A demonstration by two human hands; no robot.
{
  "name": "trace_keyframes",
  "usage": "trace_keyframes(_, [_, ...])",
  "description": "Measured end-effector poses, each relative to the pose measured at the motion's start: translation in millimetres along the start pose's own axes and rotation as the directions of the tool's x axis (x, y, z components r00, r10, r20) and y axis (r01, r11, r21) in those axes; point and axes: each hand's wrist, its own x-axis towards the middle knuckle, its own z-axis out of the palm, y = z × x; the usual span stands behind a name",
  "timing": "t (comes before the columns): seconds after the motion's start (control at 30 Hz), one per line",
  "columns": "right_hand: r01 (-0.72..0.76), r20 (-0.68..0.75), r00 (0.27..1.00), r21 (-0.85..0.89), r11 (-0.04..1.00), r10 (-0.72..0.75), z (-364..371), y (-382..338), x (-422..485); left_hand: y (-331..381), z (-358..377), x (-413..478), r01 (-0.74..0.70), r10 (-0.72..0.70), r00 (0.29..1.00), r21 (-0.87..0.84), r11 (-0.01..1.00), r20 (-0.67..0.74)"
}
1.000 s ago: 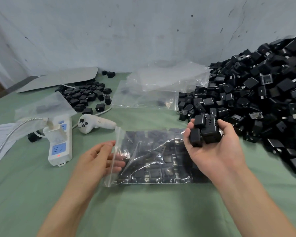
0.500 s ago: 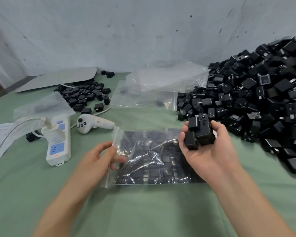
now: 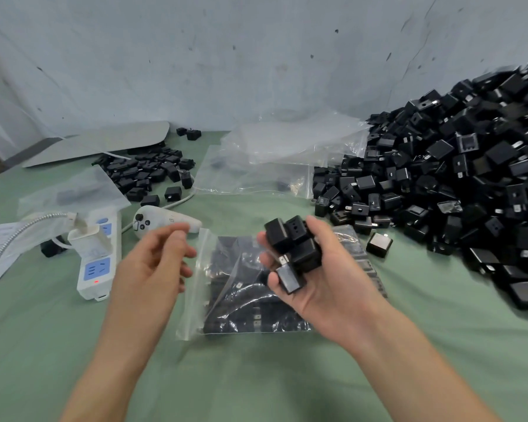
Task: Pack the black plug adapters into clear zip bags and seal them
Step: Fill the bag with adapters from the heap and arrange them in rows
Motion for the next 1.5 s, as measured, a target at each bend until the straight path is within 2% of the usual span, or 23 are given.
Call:
trace_keyframes(0.07, [-0.019,-0.005,1.000,-0.016,1.000,0.019,9.0,9.3,3.4,13.9,14.7,-8.1,-0.081,0.079,0.991,0.015,0.997,0.109])
trace_keyframes(0.13, [-0.016,0.018,1.000,-0.020,1.000,0.016,16.1,17.7,6.5,19.7,30.2,-15.3,-0.089,0.075,0.979,0.066,0.994,0.187])
trace_keyframes(0.23, [0.024,0.049,0.999,-0.060,0.998,-0.021,18.1,23.1,9.7,19.5,41.5,-17.6,-0.063,0.041,0.980,0.110,0.992,0.193])
trace_keyframes(0.33, [0.081,0.040,0.996,-0.155,0.985,-0.076,15.8,19.5,12.2,17.8,39.3,-14.2,-0.006,0.003,0.976,0.011,1.000,0.217])
trace_keyframes(0.4, [0.109,0.045,0.994,-0.184,0.977,-0.102,15.0,15.3,12.8,16.9,34.3,-9.6,0.052,-0.033,0.982,-0.099,0.994,0.185])
trace_keyframes(0.47, [0.131,0.029,0.991,-0.176,0.976,-0.127,13.4,9.5,12.6,12.8,21.3,-1.3,0.101,-0.082,0.992,-0.227,0.969,0.091])
trace_keyframes(0.57, [0.187,-0.059,0.978,-0.151,0.971,-0.198,4.9,-5.2,12.1,-3.1,-9.8,13.1,0.194,-0.217,0.975,-0.330,0.924,-0.036])
trace_keyframes(0.67, [0.250,-0.153,0.951,-0.133,0.959,-0.269,-6.5,-22.2,11.8,-26.5,-26.3,16.2,0.372,-0.386,0.922,-0.245,0.895,-0.013])
trace_keyframes(0.77, [0.281,-0.183,0.938,-0.101,0.954,-0.295,-12.8,-33.3,12.1,-45.5,-27.5,12.9,0.465,-0.457,0.879,-0.035,0.884,0.140])
trace_keyframes(0.87, [0.277,-0.199,0.937,-0.081,0.958,-0.288,-16.1,-35.7,11.7,-45.2,-24.5,9.8,0.454,-0.435,0.855,-0.001,0.891,0.281])
trace_keyframes(0.93, [0.272,-0.211,0.936,-0.079,0.959,-0.283,-17.9,-34.4,11.4,-42.1,-18.8,8.6,0.439,-0.423,0.846,0.026,0.898,0.324])
trace_keyframes(1.07, [0.265,-0.215,0.936,-0.091,0.960,-0.279,-18.6,-32.5,10.5,-36.3,-4.0,6.8,0.302,-0.348,0.897,0.195,0.933,0.274])
trace_keyframes(1.13, [0.262,-0.214,0.937,-0.089,0.961,-0.275,-18.5,-32.4,10.2,-37.4,-1.8,7.0,0.260,-0.316,0.904,0.218,0.941,0.286])
trace_keyframes(1.2, [0.256,-0.222,0.937,-0.090,0.963,-0.270,-17.6,-32.7,10.3,-40.5,-1.8,9.7,0.258,-0.296,0.915,0.167,0.952,0.276])
trace_keyframes(1.3, [0.252,-0.238,0.934,-0.083,0.964,-0.265,-16.5,-33.0,10.2,-41.8,-11.7,16.8,0.356,-0.340,0.925,-0.076,0.931,0.168])
trace_keyframes(1.37, [0.254,-0.251,0.931,-0.074,0.964,-0.265,-16.9,-33.0,10.5,-39.1,-13.3,18.0,0.402,-0.365,0.910,-0.196,0.895,0.198])
trace_keyframes(1.43, [0.256,-0.250,0.932,-0.065,0.965,-0.264,-17.1,-32.4,11.1,-34.3,-3.8,15.0,0.419,-0.358,0.892,-0.206,0.884,0.277])
trace_keyframes(1.5, [0.251,-0.245,0.934,-0.062,0.966,-0.259,-16.9,-30.9,11.9,-30.2,8.0,11.1,0.388,-0.329,0.887,-0.136,0.912,0.325])
